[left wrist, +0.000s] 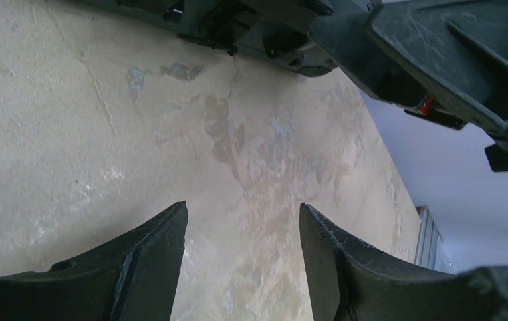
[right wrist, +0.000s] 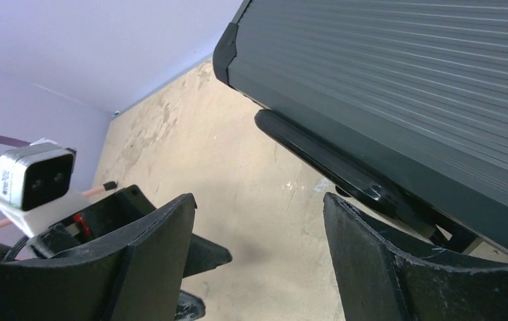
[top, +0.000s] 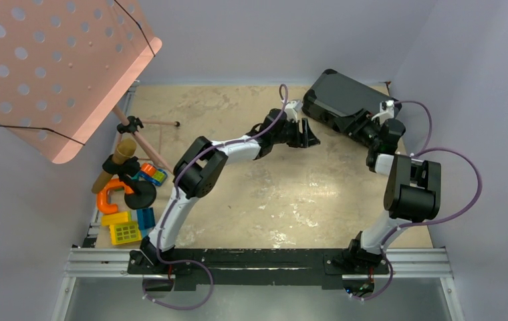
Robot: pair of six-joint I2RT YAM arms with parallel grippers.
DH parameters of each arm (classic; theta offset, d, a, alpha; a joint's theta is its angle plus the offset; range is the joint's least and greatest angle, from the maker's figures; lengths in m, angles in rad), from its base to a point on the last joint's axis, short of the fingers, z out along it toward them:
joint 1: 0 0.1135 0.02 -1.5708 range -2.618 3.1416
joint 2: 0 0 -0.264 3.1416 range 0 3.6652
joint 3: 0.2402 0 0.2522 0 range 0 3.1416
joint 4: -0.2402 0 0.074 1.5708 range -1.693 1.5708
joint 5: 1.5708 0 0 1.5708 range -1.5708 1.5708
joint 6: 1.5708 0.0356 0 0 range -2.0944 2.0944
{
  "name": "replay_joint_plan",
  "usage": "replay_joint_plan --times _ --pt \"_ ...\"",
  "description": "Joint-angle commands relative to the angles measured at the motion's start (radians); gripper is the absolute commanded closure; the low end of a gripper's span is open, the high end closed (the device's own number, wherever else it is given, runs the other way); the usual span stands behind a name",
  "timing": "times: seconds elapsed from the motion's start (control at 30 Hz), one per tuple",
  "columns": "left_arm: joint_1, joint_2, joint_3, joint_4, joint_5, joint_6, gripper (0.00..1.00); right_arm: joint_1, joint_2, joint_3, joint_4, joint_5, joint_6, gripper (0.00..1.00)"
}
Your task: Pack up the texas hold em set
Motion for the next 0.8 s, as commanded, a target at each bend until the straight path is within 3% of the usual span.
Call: replay_joint_plan --times 0.0,0.37,0.67,0.77 --pt "-0.011 0.063 0.111 0.112 -0.032 -0.091 0.33 -0.002 -0.002 0.053 -0.035 0.052 -0.050 0.26" --pt "-0.026 0.261 0.376 0.093 -0.045 -0.199 0.33 -0.001 -0.041 0.078 -0.146 0.079 -0.121 0.26" --pt "-0.041 0.338 0.477 0.096 -0.137 -0.199 0.29 -0.003 0.004 0.094 -0.132 0.044 -0.115 0.26" --pt "-0.043 0.361 0.498 0.116 -0.150 -0.218 0.26 -0.002 0.017 0.119 -0.201 0.073 -0.126 0.27"
